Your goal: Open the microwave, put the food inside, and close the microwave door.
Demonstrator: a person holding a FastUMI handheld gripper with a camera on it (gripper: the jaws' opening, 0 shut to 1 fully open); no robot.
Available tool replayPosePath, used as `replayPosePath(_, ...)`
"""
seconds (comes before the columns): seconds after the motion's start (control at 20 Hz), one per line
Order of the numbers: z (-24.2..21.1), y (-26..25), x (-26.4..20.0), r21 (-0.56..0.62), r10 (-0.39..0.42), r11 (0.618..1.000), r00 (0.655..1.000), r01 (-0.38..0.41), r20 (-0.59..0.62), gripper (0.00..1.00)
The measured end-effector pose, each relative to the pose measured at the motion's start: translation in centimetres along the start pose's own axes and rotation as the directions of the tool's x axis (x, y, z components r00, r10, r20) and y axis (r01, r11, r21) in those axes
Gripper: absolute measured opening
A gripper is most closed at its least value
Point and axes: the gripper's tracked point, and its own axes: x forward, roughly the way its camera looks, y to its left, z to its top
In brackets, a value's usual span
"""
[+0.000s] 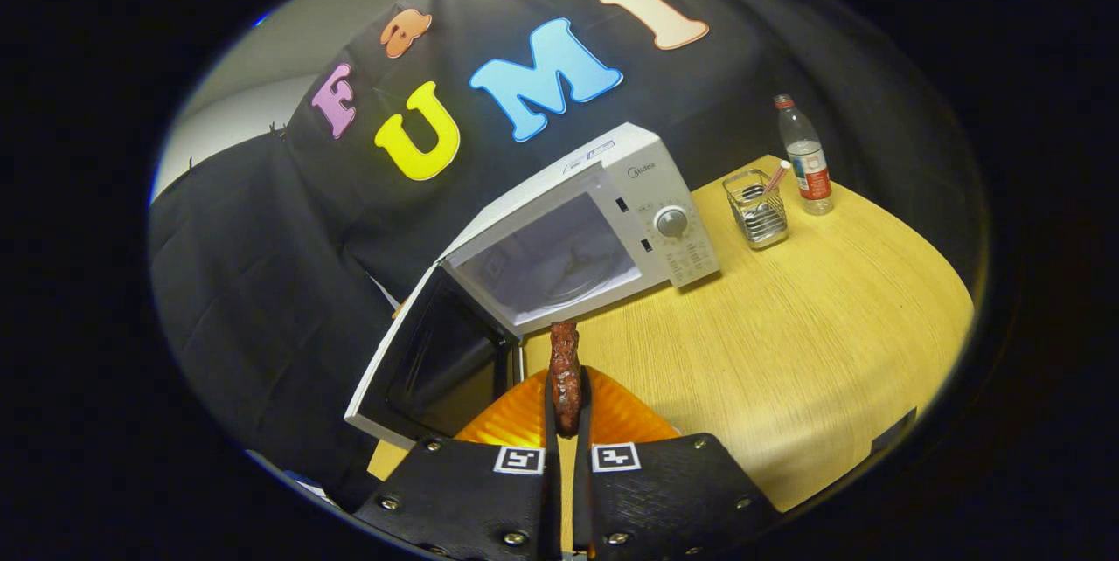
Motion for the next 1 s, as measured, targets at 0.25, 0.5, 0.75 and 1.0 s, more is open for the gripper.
replayPosePath(0.25,1.0,1.5,4.2,0.002,0.035,0.999,0.999,-0.035,-0.013,0.05)
replayPosePath(0.5,2.1,3.1,8.5,0.024,0.071,0.997,0.997,-0.071,-0.007,0.05)
replayPosePath(0.75,2.5,4.1,13.0,0.046,0.084,0.995,0.996,-0.084,-0.001,0.05)
replayPosePath(1.0,2.3,4.2,17.6,0.071,0.066,0.995,0.998,-0.067,0.007,0.05)
